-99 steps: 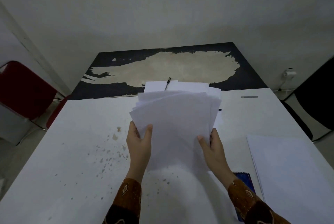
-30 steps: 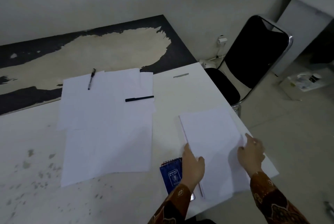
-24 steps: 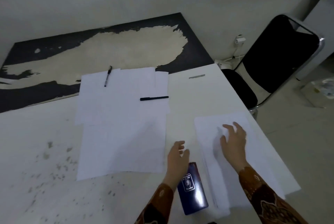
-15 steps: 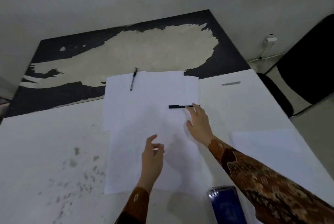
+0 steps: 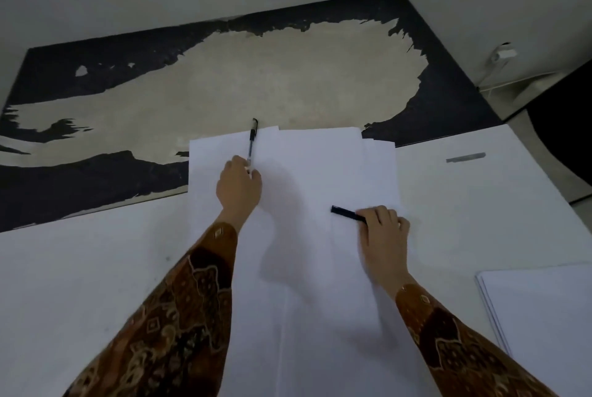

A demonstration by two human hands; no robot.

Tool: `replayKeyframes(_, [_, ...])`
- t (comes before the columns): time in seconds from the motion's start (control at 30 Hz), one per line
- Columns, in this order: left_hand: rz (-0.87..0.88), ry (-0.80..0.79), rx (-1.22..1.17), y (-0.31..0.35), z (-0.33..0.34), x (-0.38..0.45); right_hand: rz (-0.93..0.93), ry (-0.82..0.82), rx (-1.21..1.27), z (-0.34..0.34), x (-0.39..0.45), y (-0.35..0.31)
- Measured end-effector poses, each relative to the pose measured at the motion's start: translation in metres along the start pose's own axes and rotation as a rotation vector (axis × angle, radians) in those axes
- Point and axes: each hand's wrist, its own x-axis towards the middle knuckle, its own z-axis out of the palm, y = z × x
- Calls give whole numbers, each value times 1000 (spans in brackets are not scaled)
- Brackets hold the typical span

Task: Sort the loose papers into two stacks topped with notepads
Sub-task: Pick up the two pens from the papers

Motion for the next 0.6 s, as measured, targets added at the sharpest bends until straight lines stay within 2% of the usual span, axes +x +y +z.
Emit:
replayKeyframes(0.13, [-3,-104,417,1,3,30,-97,-86,121,-6,-1,5])
replayKeyframes(0.23, [68,-155,539,-2,2,32,-16,-193,262,-19,-9,2])
replayKeyframes(0.3, [64,-194,454,-2,-1,18,136,-256,464,-32,-19,1])
replayKeyframes(0.4, [44,-209,141,-6,-5,-30,366,-308,720,-50,-40,4])
replayKeyframes(0.5, [20,-196,-124,-16,-8,-111,466,-348,763,-64,-72,10])
replayKeyframes(0.6, [2,-215,-247,-24,-7,-207,530,-371,824,-80,-111,18])
